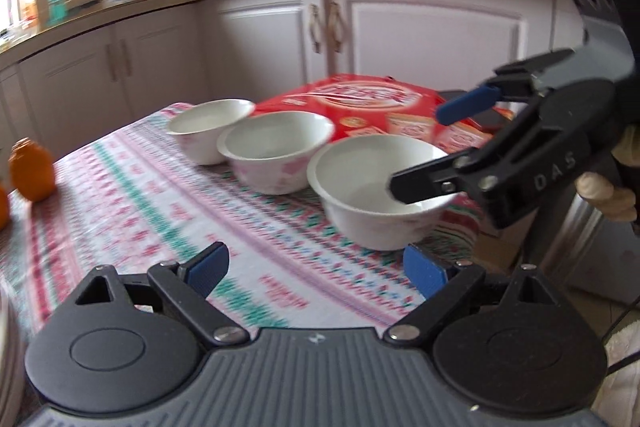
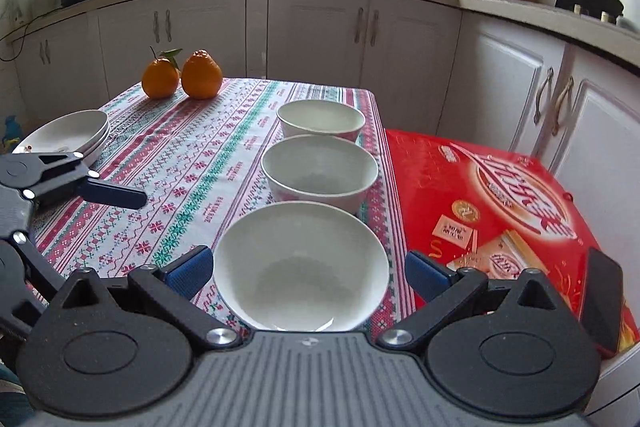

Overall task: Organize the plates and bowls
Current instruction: 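Grasp the rim of a white flowered bowl with the right gripper, then carry the held bowl with the right gripper toward the other bowls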

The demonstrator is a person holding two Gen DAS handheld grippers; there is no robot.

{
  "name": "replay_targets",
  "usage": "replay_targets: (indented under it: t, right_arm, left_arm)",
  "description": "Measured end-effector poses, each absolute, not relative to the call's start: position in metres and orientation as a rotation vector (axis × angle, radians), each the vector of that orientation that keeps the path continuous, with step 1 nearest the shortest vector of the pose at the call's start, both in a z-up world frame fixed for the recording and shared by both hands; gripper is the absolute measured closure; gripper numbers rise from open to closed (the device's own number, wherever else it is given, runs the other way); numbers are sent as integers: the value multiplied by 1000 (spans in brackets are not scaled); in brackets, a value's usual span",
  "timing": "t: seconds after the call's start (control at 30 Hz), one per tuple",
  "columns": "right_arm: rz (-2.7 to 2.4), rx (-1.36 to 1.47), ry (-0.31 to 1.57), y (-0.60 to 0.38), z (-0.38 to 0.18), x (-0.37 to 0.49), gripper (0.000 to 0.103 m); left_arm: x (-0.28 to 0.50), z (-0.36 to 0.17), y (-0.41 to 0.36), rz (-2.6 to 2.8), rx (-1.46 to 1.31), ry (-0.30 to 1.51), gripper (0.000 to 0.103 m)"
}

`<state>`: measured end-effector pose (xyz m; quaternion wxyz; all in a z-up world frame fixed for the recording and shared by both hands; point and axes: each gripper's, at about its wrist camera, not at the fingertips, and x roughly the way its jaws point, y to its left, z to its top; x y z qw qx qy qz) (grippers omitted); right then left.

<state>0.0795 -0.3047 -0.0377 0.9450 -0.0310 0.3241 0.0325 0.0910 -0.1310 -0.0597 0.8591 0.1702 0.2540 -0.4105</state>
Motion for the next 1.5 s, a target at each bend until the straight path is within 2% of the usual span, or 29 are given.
replay_targets:
  t: [0.23,0.37,0.5,0.83,1.5]
  right_arm:
    - [101,-12,692,-320,-45,86,1]
    - [112,33,716,-330,-48,92,4]
    - [129,76,742,-341,-52,100,13]
    - [189,123,781,-352,-57,116,29]
    - [227,128,790,-339,-49,116,30]
  left_arm:
    - [92,-69,-156,-923,363,545,10]
    - [92,-71,-162,-943,346,547,16]
    - [92,-71,-165,-955,334,552,26]
    - [92,-70,-169,-974,330,539,27]
    - [90,-60,-156,-957,321,557,28]
